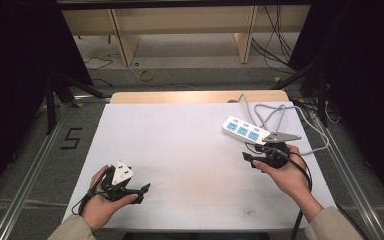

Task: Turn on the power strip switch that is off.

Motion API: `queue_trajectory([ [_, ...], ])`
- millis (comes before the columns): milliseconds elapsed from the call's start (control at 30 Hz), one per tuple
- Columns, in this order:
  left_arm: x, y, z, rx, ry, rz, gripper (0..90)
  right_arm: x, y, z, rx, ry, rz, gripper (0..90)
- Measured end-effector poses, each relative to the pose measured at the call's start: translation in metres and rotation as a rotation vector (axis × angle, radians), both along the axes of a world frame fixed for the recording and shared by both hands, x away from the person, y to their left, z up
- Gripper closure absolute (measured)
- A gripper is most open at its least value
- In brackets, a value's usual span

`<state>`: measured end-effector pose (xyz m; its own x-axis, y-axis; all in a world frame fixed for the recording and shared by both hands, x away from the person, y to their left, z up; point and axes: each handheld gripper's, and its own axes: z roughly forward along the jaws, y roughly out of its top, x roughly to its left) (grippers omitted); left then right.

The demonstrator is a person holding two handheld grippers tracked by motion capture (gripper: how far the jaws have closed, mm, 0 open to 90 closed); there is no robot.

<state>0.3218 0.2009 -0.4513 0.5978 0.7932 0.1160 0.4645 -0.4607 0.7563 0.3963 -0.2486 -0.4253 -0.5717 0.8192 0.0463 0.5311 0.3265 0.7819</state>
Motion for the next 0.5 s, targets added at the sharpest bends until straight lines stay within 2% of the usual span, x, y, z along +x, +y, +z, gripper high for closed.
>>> queue_trajectory([
  [267,0.0,0.0,0.0,-0.001,0.001,0.0,15.7,-0.017,-0.006,-0.006,0.004,0.003,0.037,38.2],
  [500,0.0,0.0,0.0,-0.001,0.003,-0.001,15.7,-0.028,-0.014,-0.011,0.017,0.001,0.046,35.0],
])
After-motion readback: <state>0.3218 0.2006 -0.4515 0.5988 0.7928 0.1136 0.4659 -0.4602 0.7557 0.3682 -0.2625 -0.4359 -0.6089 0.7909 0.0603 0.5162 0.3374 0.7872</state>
